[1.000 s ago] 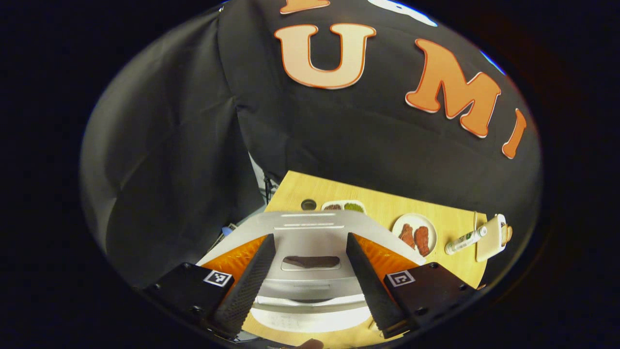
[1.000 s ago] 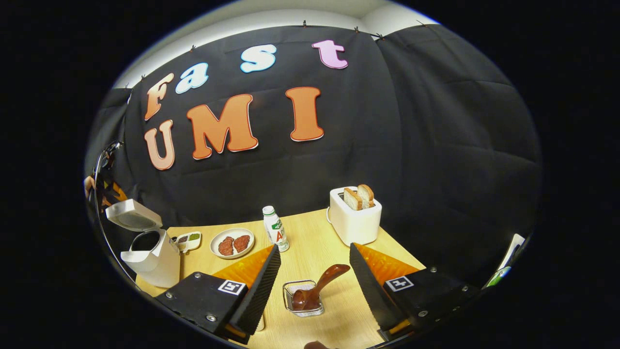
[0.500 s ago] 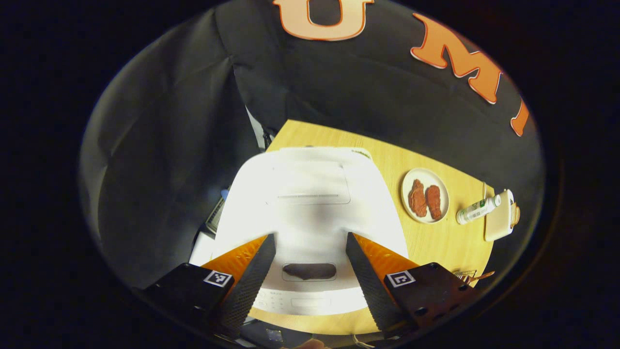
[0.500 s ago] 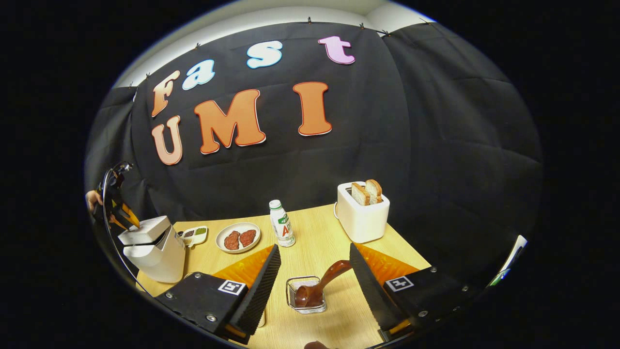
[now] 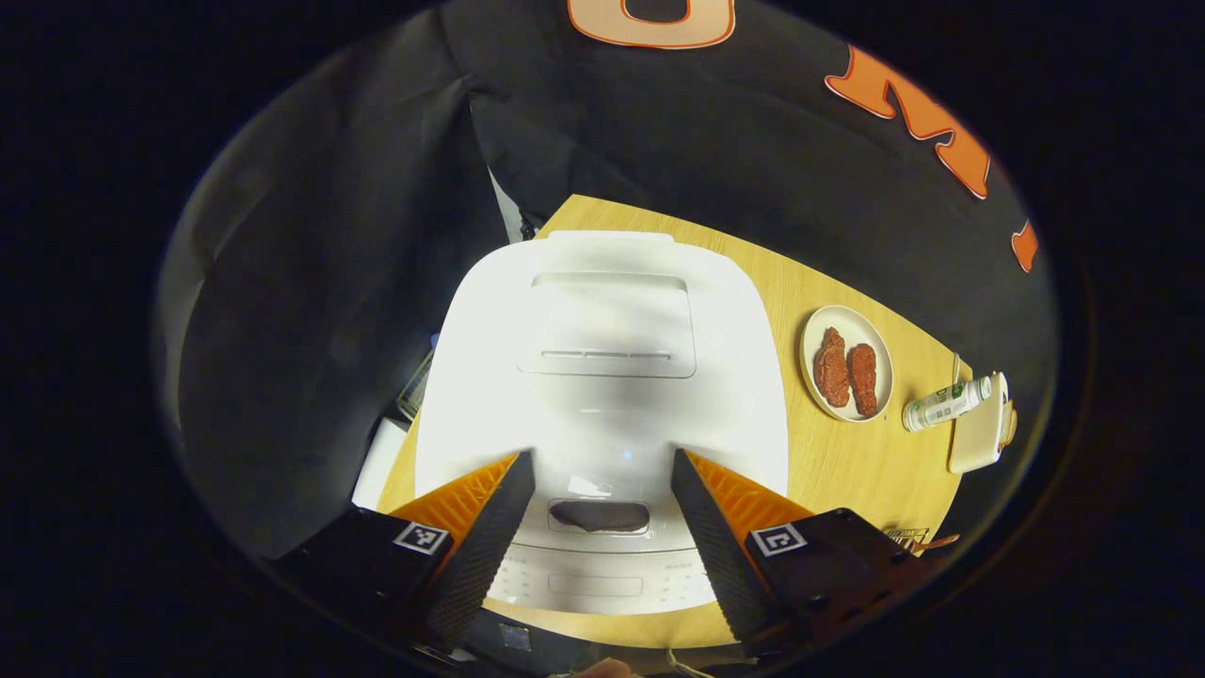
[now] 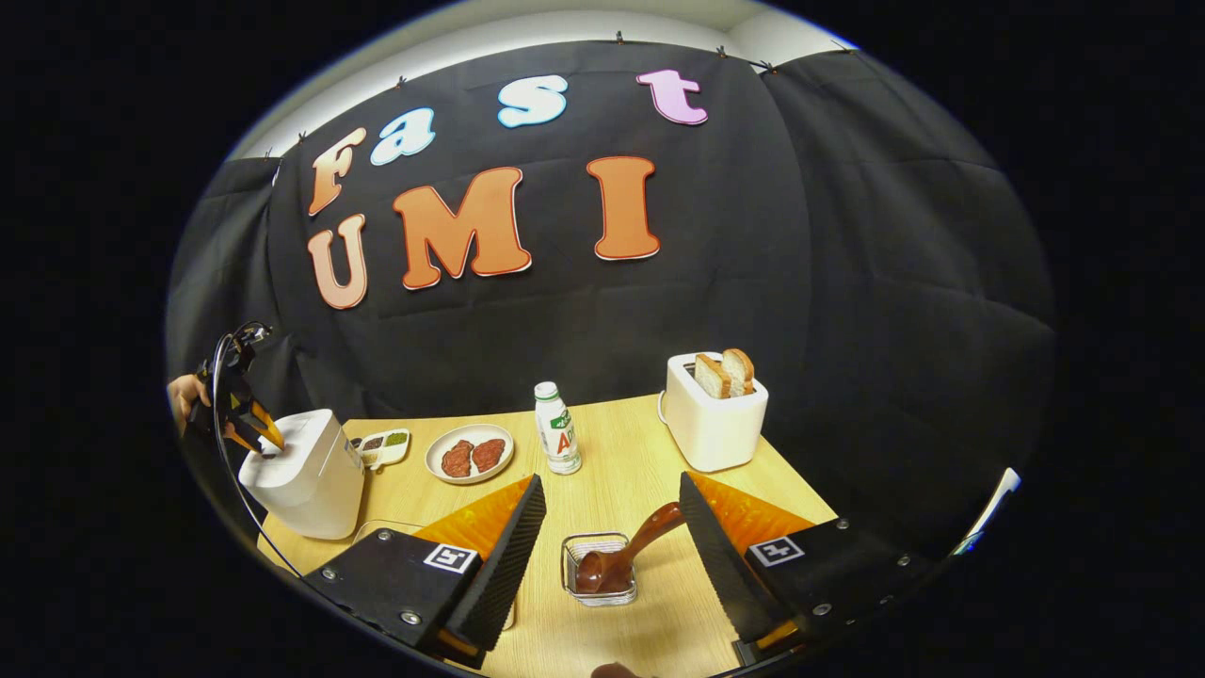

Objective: Close the left gripper, press the button to open the rice cooker; take a wooden spoon from the chopstick holder with the right hand, scoop a spoonful of rice and pour it into the rice cooker, then put the wooden spoon back into the chopstick holder.

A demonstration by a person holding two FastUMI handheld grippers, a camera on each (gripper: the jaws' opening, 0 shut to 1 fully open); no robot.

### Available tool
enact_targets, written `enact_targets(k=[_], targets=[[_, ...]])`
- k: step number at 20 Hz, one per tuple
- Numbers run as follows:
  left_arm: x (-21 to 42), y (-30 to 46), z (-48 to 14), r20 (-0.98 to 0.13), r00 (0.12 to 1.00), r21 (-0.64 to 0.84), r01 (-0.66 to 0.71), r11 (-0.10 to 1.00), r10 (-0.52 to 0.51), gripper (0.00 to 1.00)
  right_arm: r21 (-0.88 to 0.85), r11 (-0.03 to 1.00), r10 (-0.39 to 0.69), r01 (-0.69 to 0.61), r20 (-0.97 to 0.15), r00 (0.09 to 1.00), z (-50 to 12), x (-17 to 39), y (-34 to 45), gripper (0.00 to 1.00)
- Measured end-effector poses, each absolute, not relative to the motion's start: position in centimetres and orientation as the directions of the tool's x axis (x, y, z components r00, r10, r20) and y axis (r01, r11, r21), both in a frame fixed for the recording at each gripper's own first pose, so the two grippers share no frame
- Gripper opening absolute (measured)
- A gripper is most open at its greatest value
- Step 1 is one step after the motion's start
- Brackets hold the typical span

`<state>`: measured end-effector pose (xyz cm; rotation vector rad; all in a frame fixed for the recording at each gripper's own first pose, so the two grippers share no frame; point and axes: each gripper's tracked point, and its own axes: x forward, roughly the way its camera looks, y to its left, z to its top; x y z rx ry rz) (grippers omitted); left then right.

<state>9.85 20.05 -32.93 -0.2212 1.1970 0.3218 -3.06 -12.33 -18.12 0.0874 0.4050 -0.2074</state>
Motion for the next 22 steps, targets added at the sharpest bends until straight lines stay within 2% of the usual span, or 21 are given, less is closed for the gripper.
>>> enact_targets(k=[3,5,11,18,22], targets=[[10.6,18.4,-31.4,-0.893,0.443,-0.083,-0.346,0.934,0.084,1.0,0.036,0.978,-0.177,0.205,-0.378,0.909,-17.3,-2.6,-12.2,0.9],[11.3,18.7,-29.4,-0.831,0.545,-0.071,-0.304,0.95,0.112,1.0,0.03,0.982,-0.164,0.187,-0.36,0.918,-16.3,-2.0,-11.9,0.9],[11.2,17.2,-18.2,-0.536,0.835,-0.068,-0.188,0.98,0.123,1.0,0.021,0.994,-0.102,0.111,-0.259,0.961,-12.4,0.4,-9.6,0.9],[7.1,15.2,-7.8,-0.224,0.967,-0.099,-0.145,0.984,0.12,1.0,0.012,1.0,0.021,-0.02,-0.083,0.996,-7.4,2.3,-5.6,0.89],[2.9,13.0,-4.6,-0.094,0.991,-0.057,-0.104,0.993,0.099,1.0,0.018,0.998,0.063,-0.063,-0.036,0.997,-6.2,2.9,-3.8,0.89]])
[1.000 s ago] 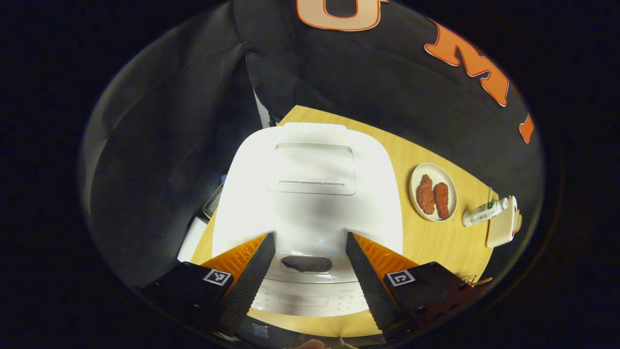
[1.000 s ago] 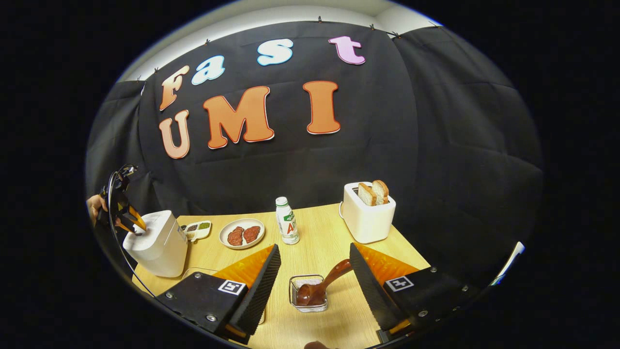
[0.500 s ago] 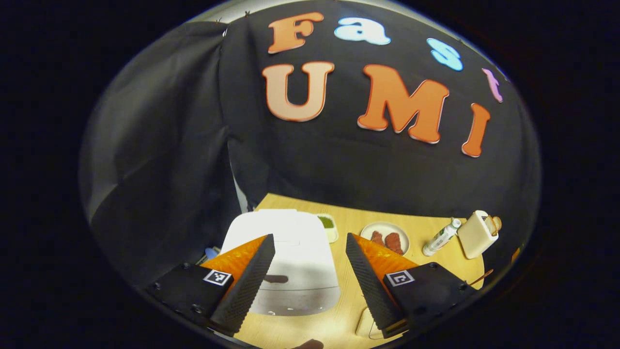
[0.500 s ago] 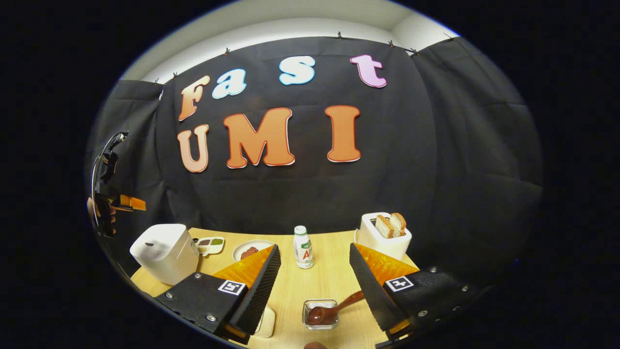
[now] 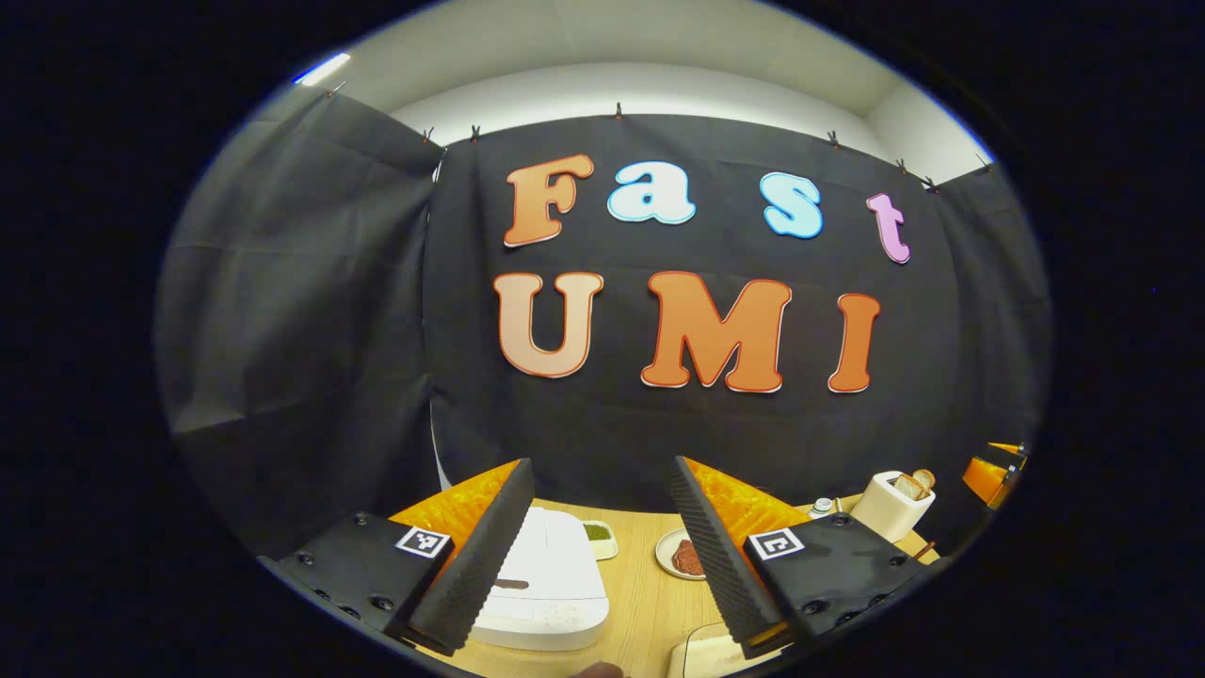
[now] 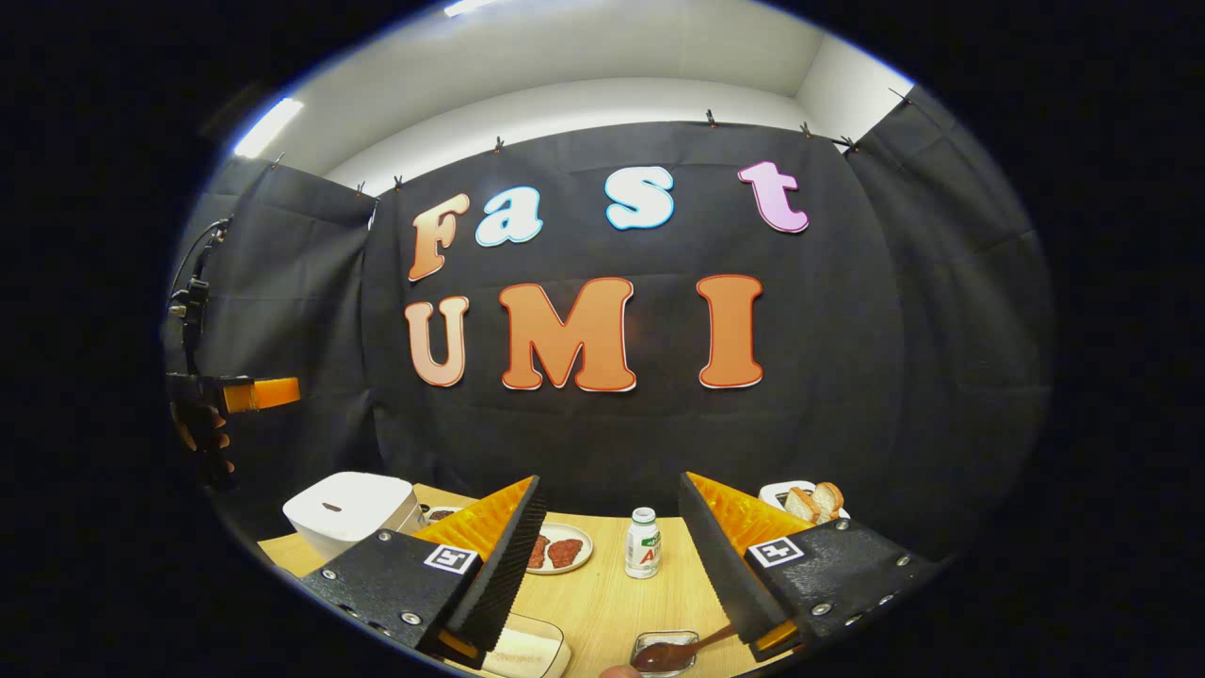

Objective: Close the left gripper, press the button to open the rice cooker; take a wooden spoon from the chopstick holder with the right hand, scoop a spoonful of rice and pour it into the rice cooker, then put the wooden spoon back into the chopstick holder.

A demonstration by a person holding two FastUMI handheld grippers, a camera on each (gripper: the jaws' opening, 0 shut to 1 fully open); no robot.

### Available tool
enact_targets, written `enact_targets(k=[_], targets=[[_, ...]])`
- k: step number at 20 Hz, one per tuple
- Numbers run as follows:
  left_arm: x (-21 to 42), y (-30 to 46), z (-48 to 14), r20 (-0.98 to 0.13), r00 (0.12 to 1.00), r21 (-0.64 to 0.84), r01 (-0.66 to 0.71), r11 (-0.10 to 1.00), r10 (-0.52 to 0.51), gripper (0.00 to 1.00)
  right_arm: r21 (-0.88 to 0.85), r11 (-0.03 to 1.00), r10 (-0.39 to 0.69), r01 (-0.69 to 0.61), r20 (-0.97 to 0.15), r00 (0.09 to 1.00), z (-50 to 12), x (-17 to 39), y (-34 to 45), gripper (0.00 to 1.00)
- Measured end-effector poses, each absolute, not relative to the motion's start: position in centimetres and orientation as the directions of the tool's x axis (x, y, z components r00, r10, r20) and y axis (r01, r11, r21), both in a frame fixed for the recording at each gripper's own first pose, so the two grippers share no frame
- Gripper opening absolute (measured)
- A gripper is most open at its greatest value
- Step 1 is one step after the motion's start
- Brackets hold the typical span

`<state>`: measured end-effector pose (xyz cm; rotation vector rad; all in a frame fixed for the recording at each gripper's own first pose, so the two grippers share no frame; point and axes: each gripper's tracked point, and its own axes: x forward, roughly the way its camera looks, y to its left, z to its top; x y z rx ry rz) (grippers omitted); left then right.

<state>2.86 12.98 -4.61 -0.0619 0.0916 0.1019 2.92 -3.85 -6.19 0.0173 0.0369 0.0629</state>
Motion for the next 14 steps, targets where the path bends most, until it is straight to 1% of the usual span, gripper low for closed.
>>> enact_targets(k=[2,4,5,7,8,10,14], targets=[[1.9,11.6,-3.4,-0.039,0.995,-0.053,-0.089,0.995,0.087,1.0,0.018,0.996,0.089,-0.089,-0.032,0.995,-6.3,2.9,-2.7,0.89],[0.8,10.2,-1.6,0.04,0.997,-0.045,-0.057,0.997,0.059,1.0,0.02,0.994,0.108,-0.108,-0.034,0.994,-6.4,2.9,-1.9,0.89],[0.6,9.8,-1.5,0.062,0.996,-0.026,-0.063,0.998,0.065,1.0,0.023,0.993,0.115,-0.115,-0.036,0.993,-6.4,2.9,-1.5,0.89],[0.0,7.8,-2.1,0.053,0.998,-0.008,-0.037,0.999,0.037,0.96,0.019,0.992,0.129,-0.128,-0.04,0.991,-6.6,2.7,-0.9,0.89],[-0.3,6.7,-2.4,0.046,0.999,-0.018,-0.02,1.0,0.02,0.99,0.015,0.991,0.136,-0.136,-0.037,0.99,-6.5,2.7,-0.7,0.89],[0.2,5.3,-2.8,0.029,1.0,-0.028,0.009,1.0,-0.008,1.0,0.005,0.991,0.137,-0.137,-0.029,0.99,-6.4,2.7,-0.5,0.89],[0.8,4.1,-3.3,0.004,0.999,0.012,0.047,0.999,-0.047,0.97,-0.011,0.99,0.142,-0.142,-0.029,0.99,-6.6,2.6,-0.2,0.89]])
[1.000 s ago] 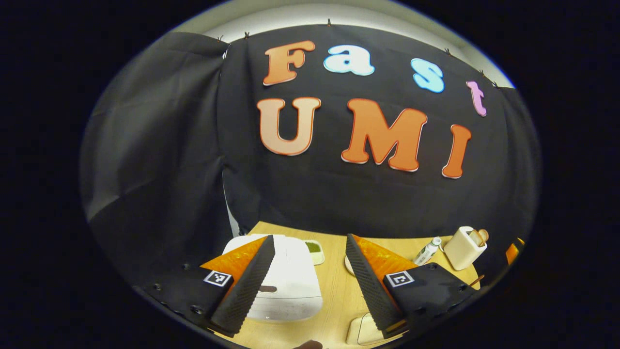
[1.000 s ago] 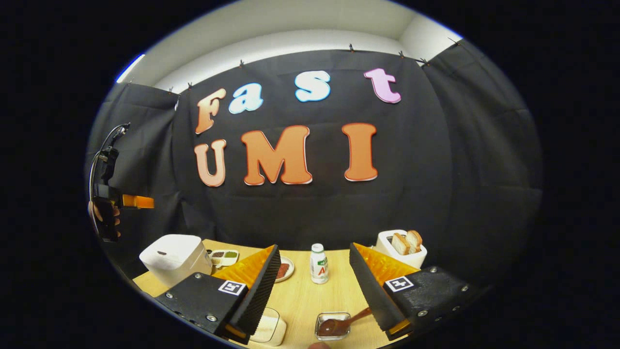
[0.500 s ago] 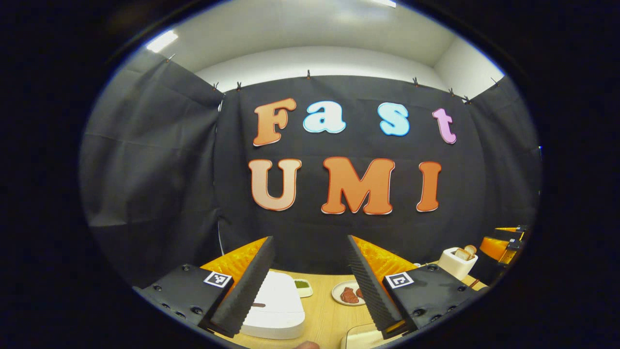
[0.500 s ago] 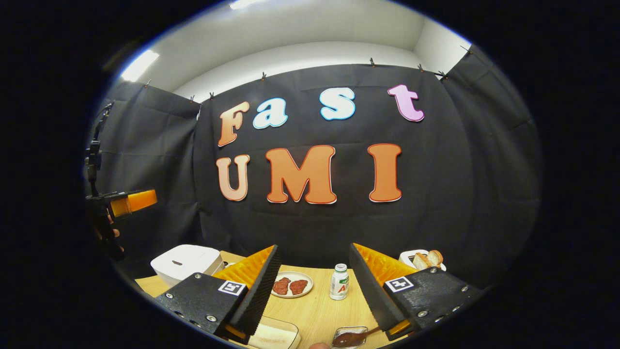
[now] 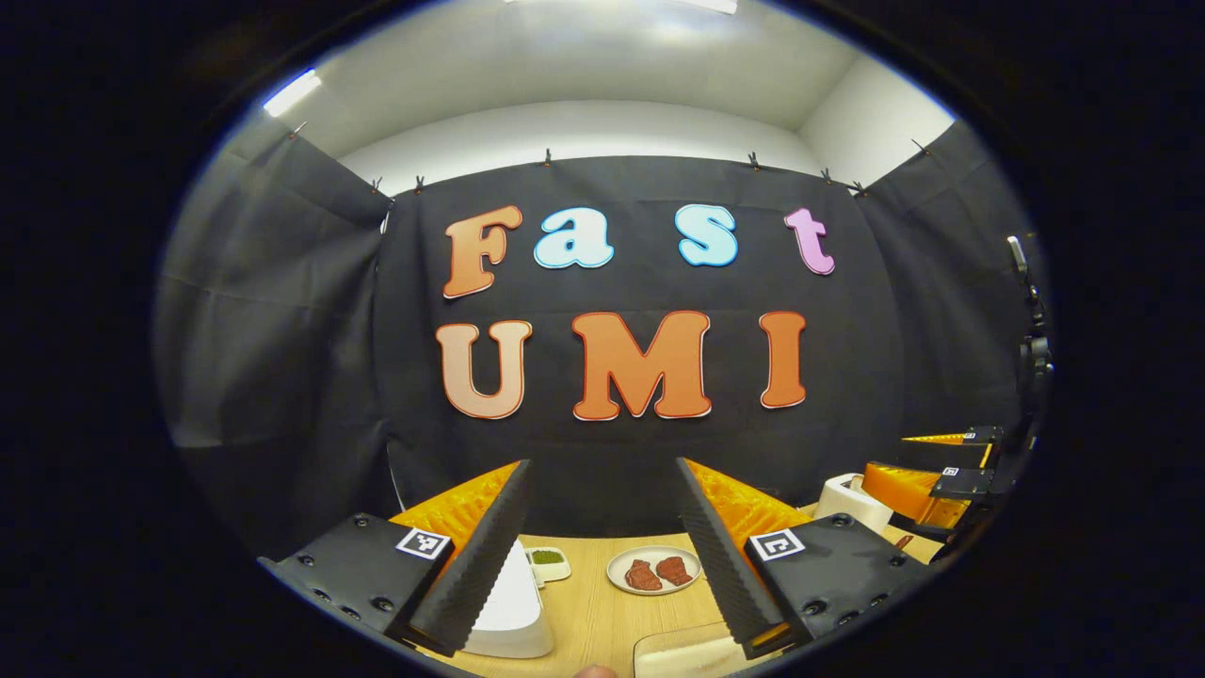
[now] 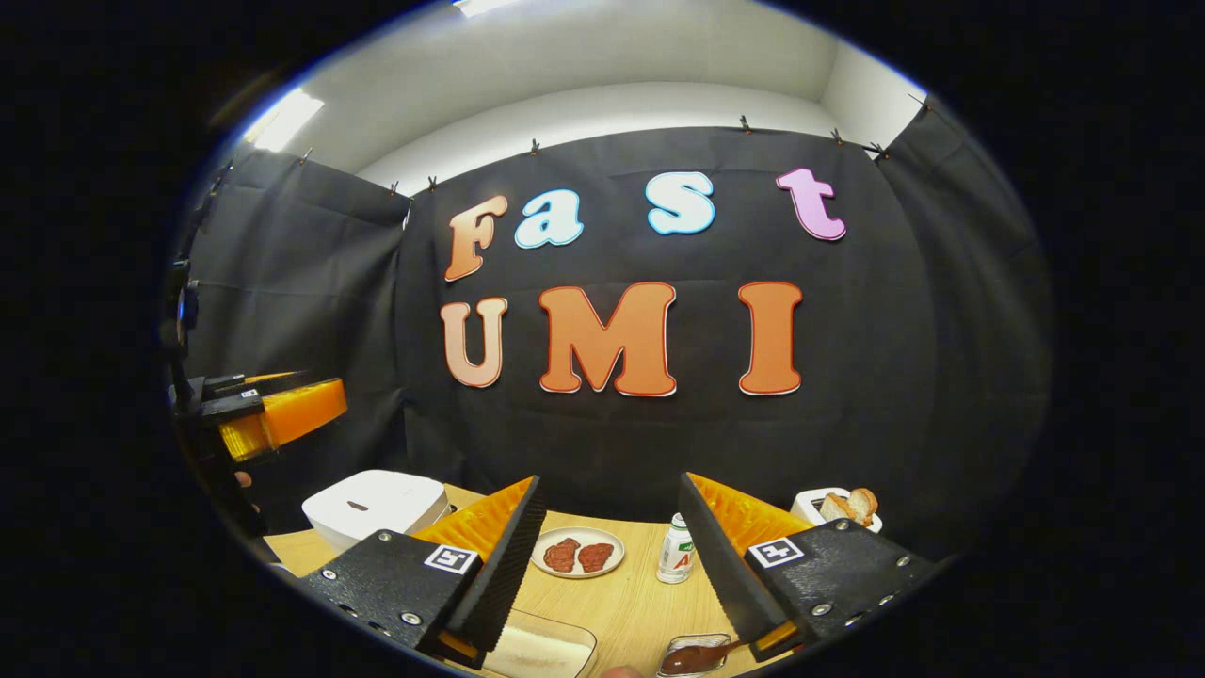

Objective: Close the left gripper, press the button to open the rice cooker; take a wooden spoon from the chopstick holder with the right hand, scoop a spoonful of rice and pour it into the rice cooker, then put the wooden spoon back into the chopstick holder.

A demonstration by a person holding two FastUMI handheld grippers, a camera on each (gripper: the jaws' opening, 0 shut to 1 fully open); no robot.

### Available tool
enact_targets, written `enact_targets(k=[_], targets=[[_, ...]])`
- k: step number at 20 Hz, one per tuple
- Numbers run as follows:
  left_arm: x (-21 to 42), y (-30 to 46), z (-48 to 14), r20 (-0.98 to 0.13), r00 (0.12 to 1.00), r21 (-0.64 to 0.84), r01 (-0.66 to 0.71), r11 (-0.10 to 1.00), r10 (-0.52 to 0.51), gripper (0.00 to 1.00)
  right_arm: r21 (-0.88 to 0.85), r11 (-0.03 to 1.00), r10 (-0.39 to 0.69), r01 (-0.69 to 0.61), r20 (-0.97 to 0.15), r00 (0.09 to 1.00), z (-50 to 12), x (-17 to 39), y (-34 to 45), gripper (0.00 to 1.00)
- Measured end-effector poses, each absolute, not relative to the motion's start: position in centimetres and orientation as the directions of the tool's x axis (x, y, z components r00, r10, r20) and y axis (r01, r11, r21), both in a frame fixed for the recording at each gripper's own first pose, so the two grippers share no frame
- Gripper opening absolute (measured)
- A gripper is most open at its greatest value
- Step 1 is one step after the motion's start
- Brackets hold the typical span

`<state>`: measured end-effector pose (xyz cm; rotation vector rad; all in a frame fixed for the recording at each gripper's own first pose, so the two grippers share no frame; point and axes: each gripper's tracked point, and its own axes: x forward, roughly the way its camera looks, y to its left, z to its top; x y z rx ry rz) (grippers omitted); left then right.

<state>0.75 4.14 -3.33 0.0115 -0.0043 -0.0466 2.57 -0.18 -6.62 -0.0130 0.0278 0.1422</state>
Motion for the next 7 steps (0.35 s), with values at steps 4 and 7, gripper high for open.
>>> enact_targets(k=[4,7], targets=[[1.28,3.9,-3.98,-0.017,0.999,0.025,0.044,0.999,-0.044,1.0,-0.006,0.992,0.128,-0.128,-0.046,0.991,-7.24,2.63,-0.71,0.89],[1.34,3.66,-4.36,-0.027,0.999,0.04,0.044,0.998,-0.043,1.0,0.008,0.992,0.123,-0.123,-0.059,0.991,-7.46,2.82,-0.94,0.89]])
